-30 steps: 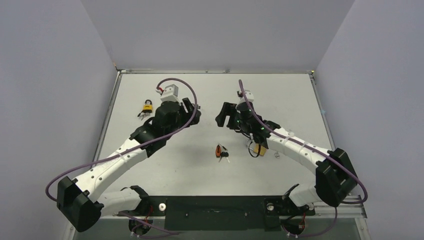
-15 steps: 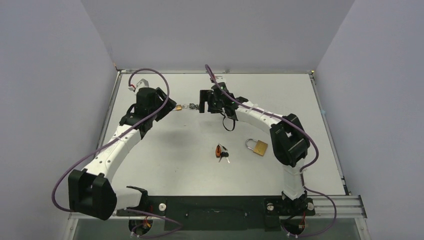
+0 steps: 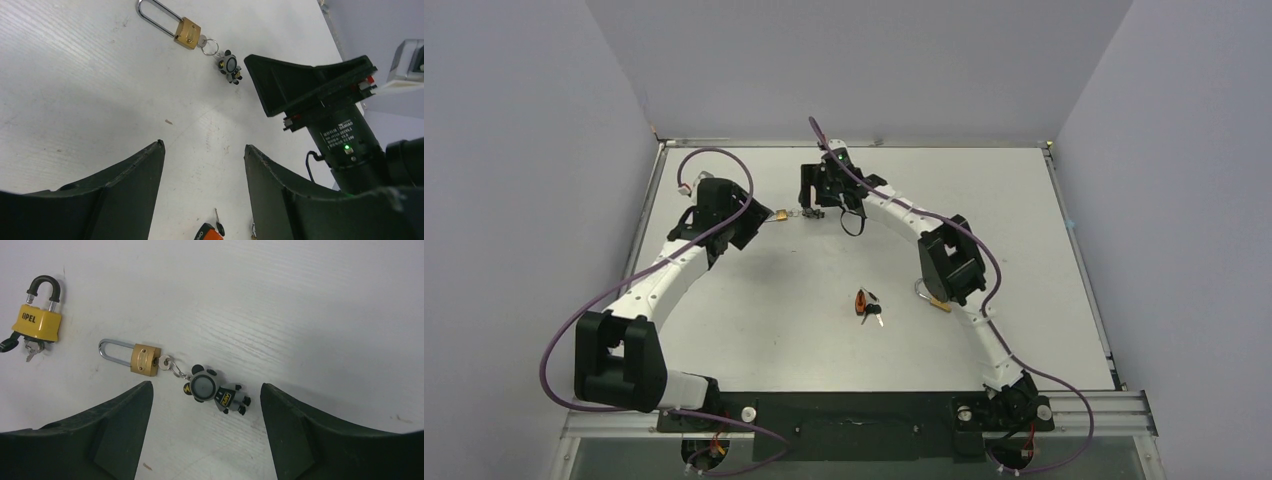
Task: Lock with the key
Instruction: Pick up the lock from the center of the board.
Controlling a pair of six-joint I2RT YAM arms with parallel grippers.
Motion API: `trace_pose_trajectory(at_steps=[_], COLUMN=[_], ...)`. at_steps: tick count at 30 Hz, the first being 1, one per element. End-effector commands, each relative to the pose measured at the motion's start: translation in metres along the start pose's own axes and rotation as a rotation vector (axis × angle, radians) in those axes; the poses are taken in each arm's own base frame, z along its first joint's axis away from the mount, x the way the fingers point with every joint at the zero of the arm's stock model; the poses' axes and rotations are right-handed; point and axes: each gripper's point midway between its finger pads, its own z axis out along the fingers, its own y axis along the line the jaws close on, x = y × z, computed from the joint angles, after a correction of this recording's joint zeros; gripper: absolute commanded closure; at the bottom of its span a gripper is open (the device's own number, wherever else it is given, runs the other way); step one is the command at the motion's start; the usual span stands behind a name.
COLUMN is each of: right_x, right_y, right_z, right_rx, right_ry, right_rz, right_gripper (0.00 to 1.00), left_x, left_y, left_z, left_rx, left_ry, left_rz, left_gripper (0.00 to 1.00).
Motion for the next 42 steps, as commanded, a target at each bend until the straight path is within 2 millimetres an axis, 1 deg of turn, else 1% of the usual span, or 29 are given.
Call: trace_pose_trajectory(at_steps=[1,2,4,8,13,14,15,19,22,26,28,30,32,33,34,35,36,37,40,41,42], right_x=[-0.009,-0.009,-0.004,0.009,0.027,0.029,0.035,0.044,0.050,0.055,0.056,0.056,0.055,0.055,0.061,0.052,0.061,0.053,0.056,0.058,0.061], right_y=[0.012,0.016,0.016,0.016,0.016,0.010,0.010,-0.001,-0.001,0.001,-0.001,-0.002,-0.003,-0.003,-0.007,-0.005,-0.010,-0.008,-0.014,-0.018,-0.022], right_z=[0.017,0.021,0.032,0.039,0.032,0.029,0.027,0.020,0.020,0.021,0.020,0.017,0.012,0.007,0.005,-0.003,-0.004,-0.013,-0.030,-0.034,-0.041], right_rx=[-0.059,-0.069,-0.070,-0.064,0.001,0.037,0.054,0.137,0.154,0.162,0.170,0.174,0.176,0.176,0.182,0.178,0.185,0.181,0.180,0.179,0.178], right_ry=[-0.014,-0.020,-0.022,0.000,0.030,0.038,0.054,0.082,0.094,0.109,0.113,0.115,0.117,0.119,0.135,0.118,0.135,0.117,0.114,0.117,0.118], right_rz=[0.022,0.025,0.029,0.026,-0.057,-0.083,-0.101,-0.182,-0.208,-0.227,-0.232,-0.236,-0.250,-0.254,-0.264,-0.266,-0.276,-0.275,-0.286,-0.283,-0.283], right_gripper=[0.26,0.26,0.26,0.30,0.35,0.36,0.36,0.41,0.44,0.51,0.58,0.70,0.77,0.79,0.82,0.83,0.86,0.87,0.88,0.88,0.89], left_x=[-0.007,-0.008,-0.009,-0.013,-0.018,-0.019,-0.019,-0.019,-0.017,-0.018,-0.019,-0.018,-0.016,-0.016,-0.014,-0.013,-0.011,-0.010,-0.002,0.000,0.004], left_y=[-0.012,-0.013,-0.012,-0.009,-0.007,-0.008,-0.007,-0.007,-0.007,-0.004,-0.002,0.001,0.004,0.005,0.009,0.010,0.013,0.014,0.021,0.020,0.022], left_z=[-0.015,-0.018,-0.023,-0.030,-0.032,-0.031,-0.031,-0.029,-0.026,-0.022,-0.021,-0.018,-0.015,-0.013,-0.011,-0.009,-0.008,-0.007,-0.003,-0.002,0.000], left_rx=[0.069,0.079,0.090,0.103,0.112,0.114,0.114,0.123,0.124,0.117,0.113,0.103,0.093,0.089,0.080,0.076,0.068,0.065,0.049,0.050,0.043], left_ry=[-0.009,-0.006,0.003,0.005,0.007,0.007,0.010,0.014,0.022,0.024,0.022,0.023,0.026,0.024,0.030,0.030,0.032,0.030,0.039,0.041,0.047], left_rz=[-0.018,-0.017,-0.019,-0.030,-0.041,-0.042,-0.043,-0.052,-0.059,-0.068,-0.072,-0.074,-0.072,-0.068,-0.066,-0.060,-0.056,-0.052,-0.044,-0.038,-0.036], left_gripper=[0.43,0.43,0.43,0.43,0.43,0.43,0.43,0.43,0.43,0.43,0.43,0.43,0.43,0.43,0.43,0.43,0.43,0.43,0.43,0.43,0.43])
